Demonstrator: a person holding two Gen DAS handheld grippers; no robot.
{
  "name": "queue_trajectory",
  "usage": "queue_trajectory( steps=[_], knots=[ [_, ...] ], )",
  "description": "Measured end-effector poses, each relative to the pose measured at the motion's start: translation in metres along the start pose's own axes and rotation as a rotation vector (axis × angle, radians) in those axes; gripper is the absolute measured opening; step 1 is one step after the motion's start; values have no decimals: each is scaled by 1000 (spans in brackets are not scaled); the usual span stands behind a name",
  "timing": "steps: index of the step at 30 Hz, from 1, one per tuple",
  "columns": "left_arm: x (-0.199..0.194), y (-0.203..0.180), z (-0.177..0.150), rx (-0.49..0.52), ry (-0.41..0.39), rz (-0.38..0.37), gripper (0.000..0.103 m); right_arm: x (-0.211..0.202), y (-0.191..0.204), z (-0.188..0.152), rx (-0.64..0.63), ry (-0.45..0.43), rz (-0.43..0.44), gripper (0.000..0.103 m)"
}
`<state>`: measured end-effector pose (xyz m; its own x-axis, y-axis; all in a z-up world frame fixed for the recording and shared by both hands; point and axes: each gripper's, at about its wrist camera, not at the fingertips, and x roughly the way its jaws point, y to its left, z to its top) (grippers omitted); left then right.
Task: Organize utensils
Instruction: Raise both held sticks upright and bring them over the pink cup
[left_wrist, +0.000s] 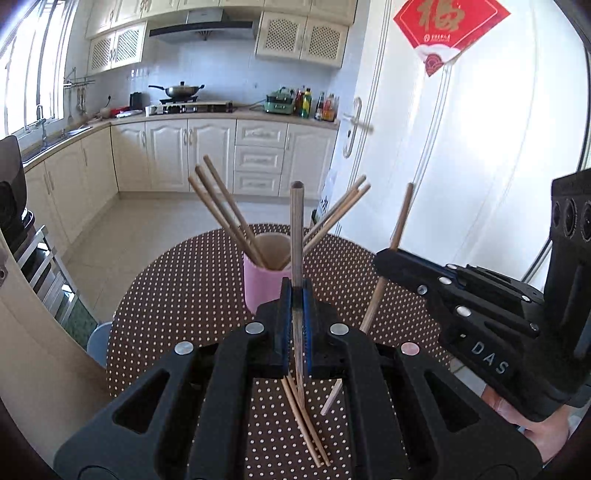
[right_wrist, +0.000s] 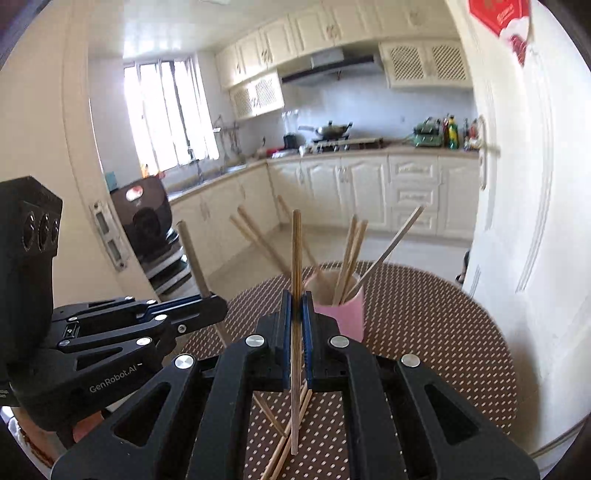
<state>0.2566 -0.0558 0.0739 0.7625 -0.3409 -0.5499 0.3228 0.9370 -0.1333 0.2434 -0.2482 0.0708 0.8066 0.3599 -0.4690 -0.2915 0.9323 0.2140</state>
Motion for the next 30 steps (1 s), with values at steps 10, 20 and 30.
queue_trajectory(
  steps=[10, 20, 30],
  knots=[
    [-5, 3, 26, -14, -99, 25, 6, -17, -10, 14, 18, -201, -84, 4],
    [5, 17, 58, -81, -266, 65, 6, -6, -24, 23, -13, -394, -177, 4],
    [16, 36, 73, -156, -389, 90, 6, 15, -32, 33, 1, -500, -215, 4]
  ],
)
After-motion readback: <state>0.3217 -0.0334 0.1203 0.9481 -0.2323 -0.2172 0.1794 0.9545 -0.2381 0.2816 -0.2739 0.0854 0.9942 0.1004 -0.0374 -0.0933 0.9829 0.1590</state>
